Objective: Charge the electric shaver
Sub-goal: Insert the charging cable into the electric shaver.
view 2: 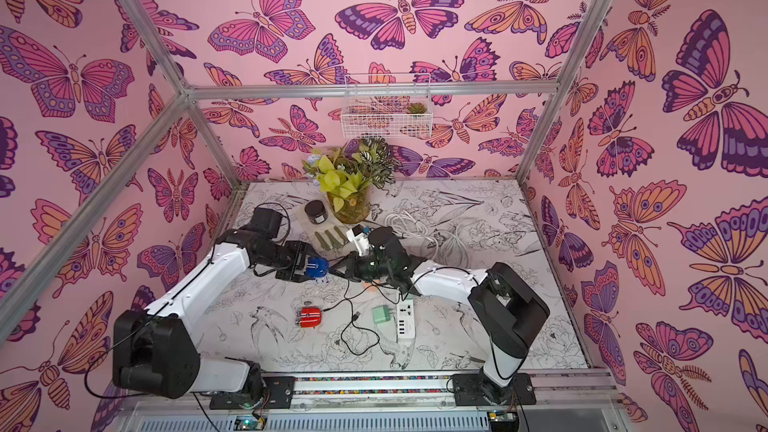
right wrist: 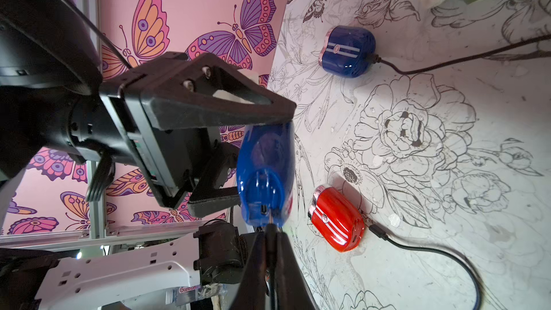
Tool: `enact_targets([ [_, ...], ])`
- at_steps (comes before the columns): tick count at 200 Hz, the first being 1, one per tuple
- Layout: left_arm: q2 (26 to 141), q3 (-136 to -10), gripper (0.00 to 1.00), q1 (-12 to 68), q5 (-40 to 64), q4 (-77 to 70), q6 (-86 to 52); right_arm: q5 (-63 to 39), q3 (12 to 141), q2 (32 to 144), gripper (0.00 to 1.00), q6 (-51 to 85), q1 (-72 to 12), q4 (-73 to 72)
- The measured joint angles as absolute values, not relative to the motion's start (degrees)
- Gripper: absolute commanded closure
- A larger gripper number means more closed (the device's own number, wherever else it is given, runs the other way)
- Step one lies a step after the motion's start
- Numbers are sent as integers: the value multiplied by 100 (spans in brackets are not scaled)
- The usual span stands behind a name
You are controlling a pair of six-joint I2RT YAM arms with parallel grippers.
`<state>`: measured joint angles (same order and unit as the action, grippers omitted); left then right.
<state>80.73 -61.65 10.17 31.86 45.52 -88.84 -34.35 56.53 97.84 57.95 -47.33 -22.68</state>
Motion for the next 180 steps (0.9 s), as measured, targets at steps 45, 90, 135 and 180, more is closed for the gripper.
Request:
enact_targets([
  [45,8082,-6165,100,1057,3133,4552,-8886,-3441,5653,9784,100,5798,-4733,-2244],
  [90,8145,-6165,100,1094,3103,4552,-8888,-3441,5675,9786,100,5798,-4733,-2145],
  [135,8158,-6167,100,1118,3076,4550,-8895,-3457,5745,9815,100,5802,-4735,-2097],
  [180,8184,-6167,100,1133,3061,4550,-8895,-3457,5765,9826,100,5798,-4735,-2027],
])
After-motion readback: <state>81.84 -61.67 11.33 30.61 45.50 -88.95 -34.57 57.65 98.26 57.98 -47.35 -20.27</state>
